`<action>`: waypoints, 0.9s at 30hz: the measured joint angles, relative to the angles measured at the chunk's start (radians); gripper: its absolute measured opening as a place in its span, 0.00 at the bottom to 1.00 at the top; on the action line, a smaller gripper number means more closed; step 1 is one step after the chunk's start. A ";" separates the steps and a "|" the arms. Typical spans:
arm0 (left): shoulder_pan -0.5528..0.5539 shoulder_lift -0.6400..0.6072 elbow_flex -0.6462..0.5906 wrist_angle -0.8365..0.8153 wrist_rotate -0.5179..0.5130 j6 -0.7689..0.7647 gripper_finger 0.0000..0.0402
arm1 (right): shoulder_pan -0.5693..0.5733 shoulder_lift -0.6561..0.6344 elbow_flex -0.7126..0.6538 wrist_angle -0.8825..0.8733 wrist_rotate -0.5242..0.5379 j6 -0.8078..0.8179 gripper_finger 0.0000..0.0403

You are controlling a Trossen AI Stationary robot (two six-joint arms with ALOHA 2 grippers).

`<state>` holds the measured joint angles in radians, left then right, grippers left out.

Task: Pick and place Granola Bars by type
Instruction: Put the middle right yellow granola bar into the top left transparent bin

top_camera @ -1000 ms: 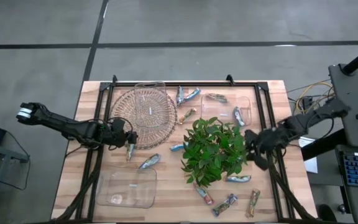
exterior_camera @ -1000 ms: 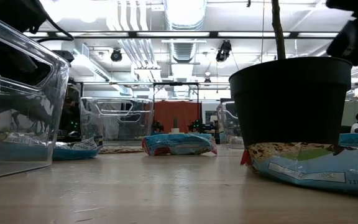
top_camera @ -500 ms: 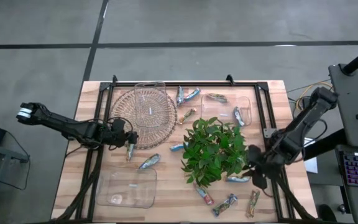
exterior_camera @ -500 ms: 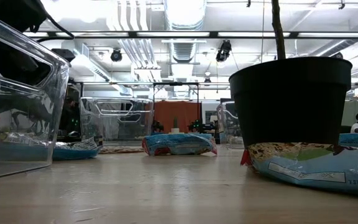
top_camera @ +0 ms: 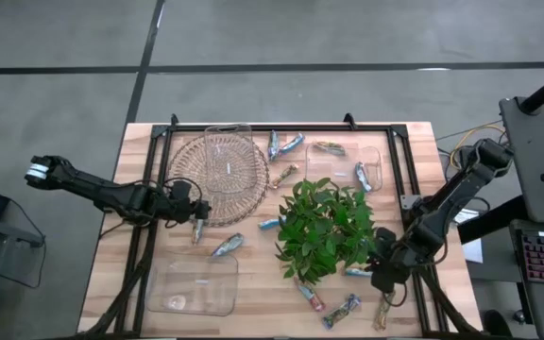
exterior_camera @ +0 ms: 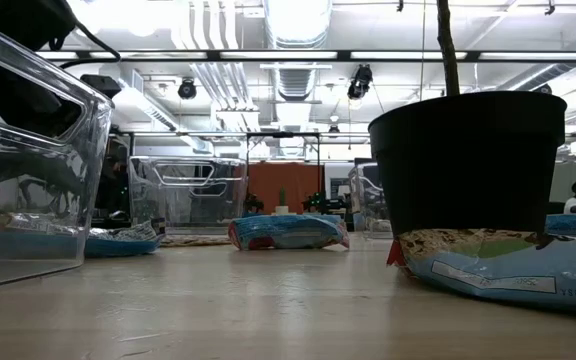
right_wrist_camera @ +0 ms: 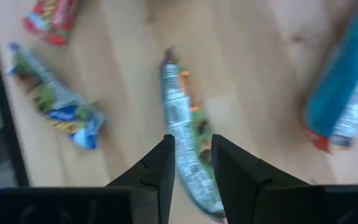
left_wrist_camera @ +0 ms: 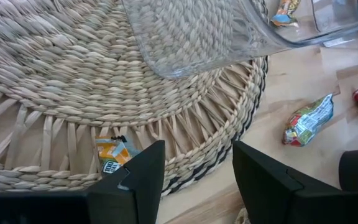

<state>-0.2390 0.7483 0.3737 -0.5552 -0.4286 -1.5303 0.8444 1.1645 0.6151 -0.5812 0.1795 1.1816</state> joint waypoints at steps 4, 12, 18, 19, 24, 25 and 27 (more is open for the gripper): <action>0.000 0.000 0.000 0.005 0.000 -0.001 0.42 | 0.000 -0.003 0.000 0.054 -0.077 -0.107 0.22; 0.000 0.000 0.000 0.006 -0.001 -0.009 0.42 | -0.011 0.004 0.000 0.113 -0.051 -0.187 0.29; 0.000 0.000 0.000 0.008 -0.002 -0.008 0.42 | -0.021 0.038 0.000 0.115 -0.047 -0.194 0.41; 0.000 0.000 0.000 0.008 -0.002 -0.008 0.42 | -0.021 0.050 0.000 0.118 -0.047 -0.194 0.43; 0.000 0.000 0.000 0.008 -0.002 -0.007 0.42 | -0.023 0.115 0.000 0.122 -0.042 -0.199 0.48; 0.000 0.000 0.000 0.008 -0.003 -0.007 0.42 | -0.024 0.131 0.000 0.122 -0.040 -0.203 0.49; 0.000 0.000 0.000 0.009 -0.003 -0.007 0.42 | -0.030 0.162 0.000 0.123 -0.030 -0.211 0.50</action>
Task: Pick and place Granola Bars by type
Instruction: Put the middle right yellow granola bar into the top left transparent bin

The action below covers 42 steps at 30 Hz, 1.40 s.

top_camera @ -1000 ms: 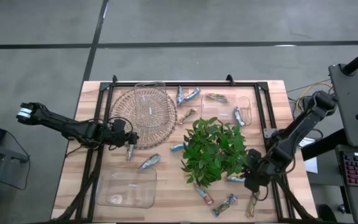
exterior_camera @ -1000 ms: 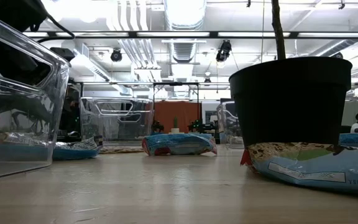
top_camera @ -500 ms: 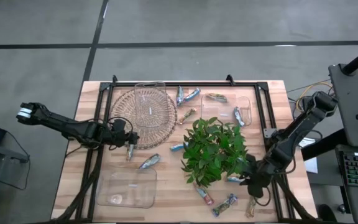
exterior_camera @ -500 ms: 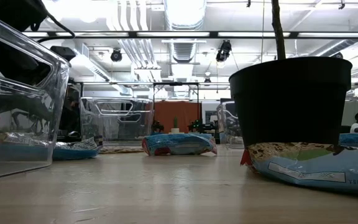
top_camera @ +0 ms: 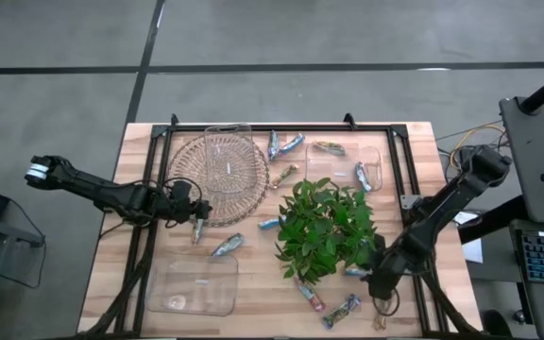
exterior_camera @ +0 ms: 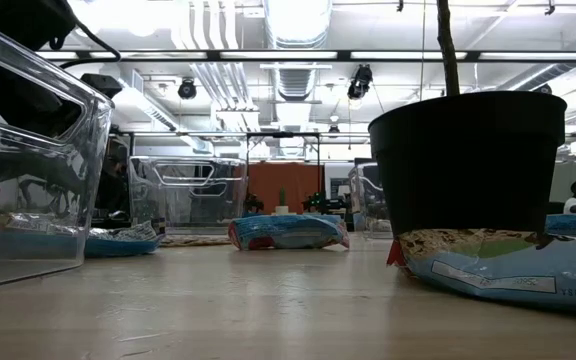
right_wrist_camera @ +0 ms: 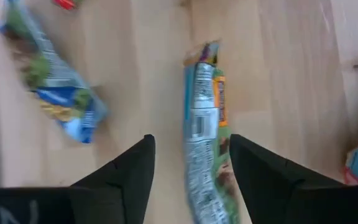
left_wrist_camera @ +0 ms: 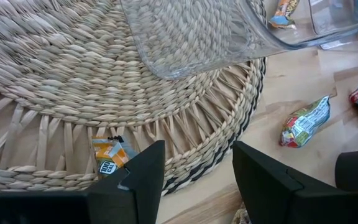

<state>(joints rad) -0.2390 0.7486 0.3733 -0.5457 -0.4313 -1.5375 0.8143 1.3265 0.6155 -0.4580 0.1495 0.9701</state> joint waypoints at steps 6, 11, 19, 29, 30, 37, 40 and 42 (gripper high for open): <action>0.000 0.000 0.000 0.001 0.000 0.000 0.42 | -0.021 0.090 0.000 0.017 0.004 -0.010 0.50; 0.000 0.000 -0.001 0.007 0.003 0.000 0.42 | -0.021 0.129 0.001 0.040 0.004 0.002 0.44; 0.000 -0.001 0.009 0.045 0.005 0.045 0.42 | -0.020 0.097 0.000 0.047 -0.021 -0.002 0.12; 0.000 -0.002 0.039 0.049 -0.004 0.104 0.42 | -0.021 -0.039 0.081 -0.189 0.064 0.041 0.05; 0.000 -0.003 0.040 0.050 -0.004 0.104 0.42 | -0.021 -0.059 0.105 -0.249 0.089 0.044 0.05; 0.000 -0.003 0.040 0.051 -0.004 0.104 0.42 | -0.021 -0.199 0.240 -0.662 0.334 0.204 0.04; 0.000 -0.003 0.040 0.060 -0.003 0.104 0.42 | -0.022 -0.245 0.263 -0.821 0.402 0.316 0.04; 0.000 -0.003 0.040 0.067 0.003 0.103 0.42 | -0.023 -0.274 0.269 -0.900 0.429 0.377 0.04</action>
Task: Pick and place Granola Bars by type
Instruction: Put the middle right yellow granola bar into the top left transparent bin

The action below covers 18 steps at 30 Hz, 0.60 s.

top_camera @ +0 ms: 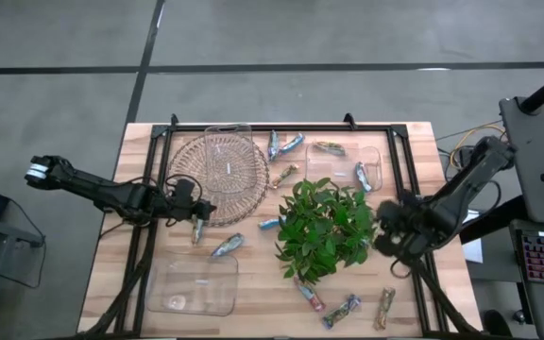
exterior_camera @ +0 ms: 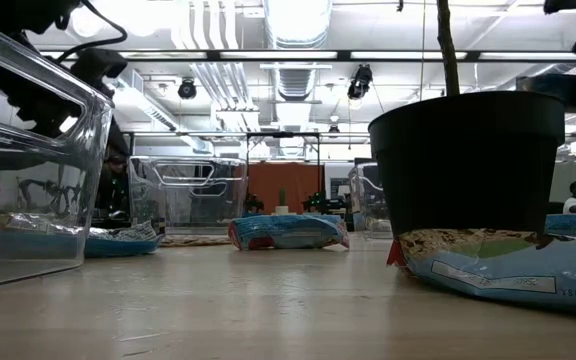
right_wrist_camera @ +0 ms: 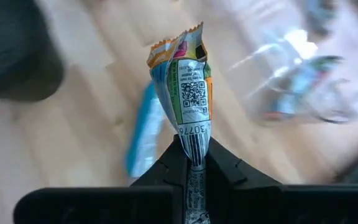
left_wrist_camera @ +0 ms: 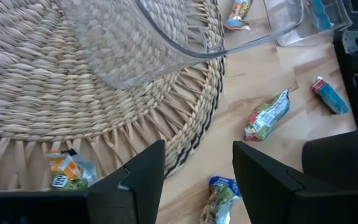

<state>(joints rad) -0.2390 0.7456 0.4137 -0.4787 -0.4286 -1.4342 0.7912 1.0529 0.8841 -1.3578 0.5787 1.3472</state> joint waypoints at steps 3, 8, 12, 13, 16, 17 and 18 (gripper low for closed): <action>0.000 0.000 0.000 0.007 0.006 0.000 0.42 | -0.010 -0.033 0.004 -0.081 0.037 0.077 0.04; 0.000 0.000 0.000 0.012 0.010 0.000 0.42 | -0.064 -0.065 -0.004 -0.139 0.116 0.124 0.04; 0.000 0.000 0.007 0.020 0.011 0.024 0.42 | -0.147 -0.065 -0.011 -0.142 0.205 0.095 0.04; 0.000 0.000 0.010 0.022 0.010 0.035 0.42 | -0.170 -0.067 -0.011 -0.141 0.239 0.082 0.04; 0.000 0.000 0.018 0.027 -0.011 0.075 0.42 | -0.243 -0.087 -0.002 -0.135 0.340 0.034 0.04; 0.000 0.000 0.020 0.033 -0.022 0.092 0.42 | -0.271 -0.099 0.002 -0.129 0.367 0.013 0.04; 0.000 -0.001 0.023 0.041 -0.031 0.113 0.42 | -0.299 -0.114 0.007 -0.122 0.386 -0.011 0.04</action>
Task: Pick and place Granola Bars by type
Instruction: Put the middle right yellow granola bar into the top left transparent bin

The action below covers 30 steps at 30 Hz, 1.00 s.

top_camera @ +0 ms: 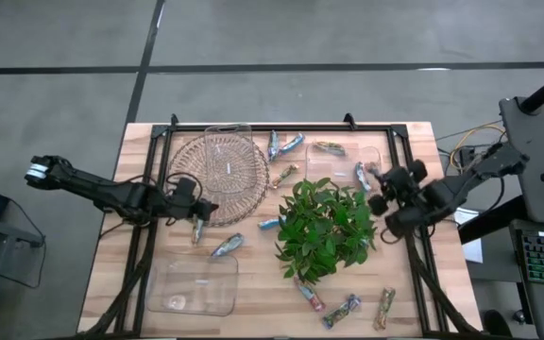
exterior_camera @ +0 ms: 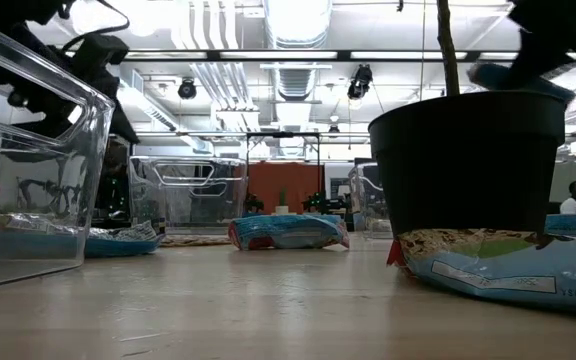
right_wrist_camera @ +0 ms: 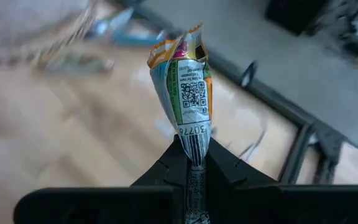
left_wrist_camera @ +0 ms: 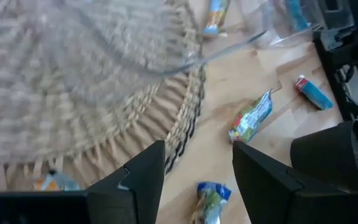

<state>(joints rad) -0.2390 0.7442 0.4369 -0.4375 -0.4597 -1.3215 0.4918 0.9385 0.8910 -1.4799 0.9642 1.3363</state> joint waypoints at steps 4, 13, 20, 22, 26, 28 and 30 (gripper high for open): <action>0.001 -0.007 0.014 0.024 -0.059 0.070 0.42 | -0.115 -0.067 0.020 0.101 0.023 -0.183 0.04; 0.019 -0.028 0.069 0.032 -0.160 0.223 0.42 | -0.455 -0.150 0.028 0.655 -0.133 -0.846 0.04; 0.079 -0.031 0.156 0.076 -0.168 0.461 0.42 | -0.710 -0.053 0.094 0.852 -0.382 -1.094 0.04; 0.105 -0.031 0.186 0.085 -0.168 0.530 0.42 | -0.760 0.000 0.132 0.891 -0.453 -1.140 0.04; 0.168 -0.031 0.242 0.113 -0.152 0.668 0.42 | -0.813 0.132 0.243 0.909 -0.543 -1.213 0.04; 0.205 -0.031 0.266 0.146 -0.113 0.743 0.42 | -0.818 0.202 0.307 0.910 -0.559 -1.250 0.04; 0.248 -0.031 0.280 0.185 -0.052 0.821 0.42 | -0.820 0.268 0.374 0.912 -0.585 -1.278 0.04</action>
<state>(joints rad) 0.0089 0.7132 0.7169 -0.2525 -0.5119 -0.5007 -0.3286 1.2067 1.2654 -0.5679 0.3794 0.0584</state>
